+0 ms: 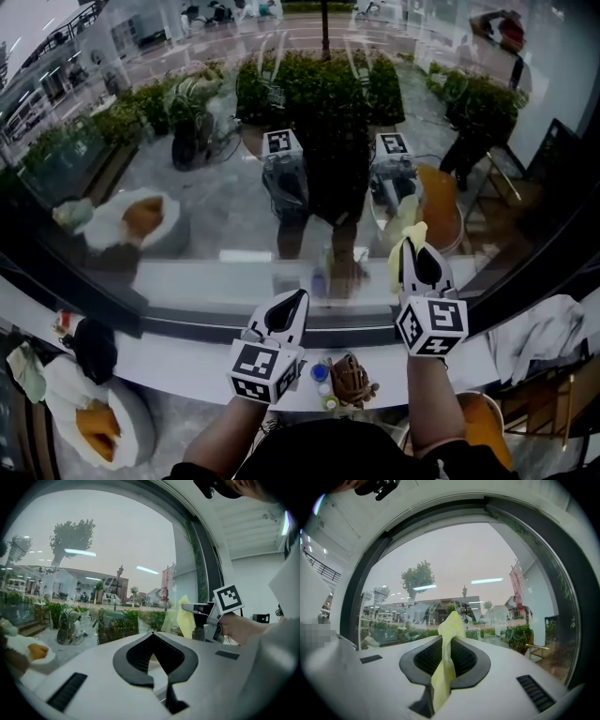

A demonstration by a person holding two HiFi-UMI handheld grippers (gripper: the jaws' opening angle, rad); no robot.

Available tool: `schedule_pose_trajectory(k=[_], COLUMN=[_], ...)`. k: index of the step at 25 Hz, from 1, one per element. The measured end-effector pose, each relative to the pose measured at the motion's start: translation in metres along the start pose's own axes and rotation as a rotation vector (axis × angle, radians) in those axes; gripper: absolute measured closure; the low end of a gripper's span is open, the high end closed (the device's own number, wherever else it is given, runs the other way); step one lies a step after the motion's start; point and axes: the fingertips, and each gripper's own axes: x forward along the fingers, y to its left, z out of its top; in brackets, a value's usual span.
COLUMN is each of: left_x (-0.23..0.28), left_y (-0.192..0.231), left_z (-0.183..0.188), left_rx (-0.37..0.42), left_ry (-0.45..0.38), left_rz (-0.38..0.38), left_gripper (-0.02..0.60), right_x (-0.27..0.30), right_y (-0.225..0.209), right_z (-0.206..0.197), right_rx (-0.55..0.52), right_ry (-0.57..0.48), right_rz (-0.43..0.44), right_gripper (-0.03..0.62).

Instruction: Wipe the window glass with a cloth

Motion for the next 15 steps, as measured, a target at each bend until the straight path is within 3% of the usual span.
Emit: schedule_pose_trajectory(k=[15], left_x=[-0.079], left_y=[0.1], left_z=[-0.016], left_rx=[-0.052], left_ry=[-0.008], left_rz=[0.124], left_gripper=[0.574], right_x=[0.039], right_y=[0.162], right_z=[0.004], right_rx=[-0.031], right_ry=[-0.014], right_rz=[0.155], right_gripper=[0.537])
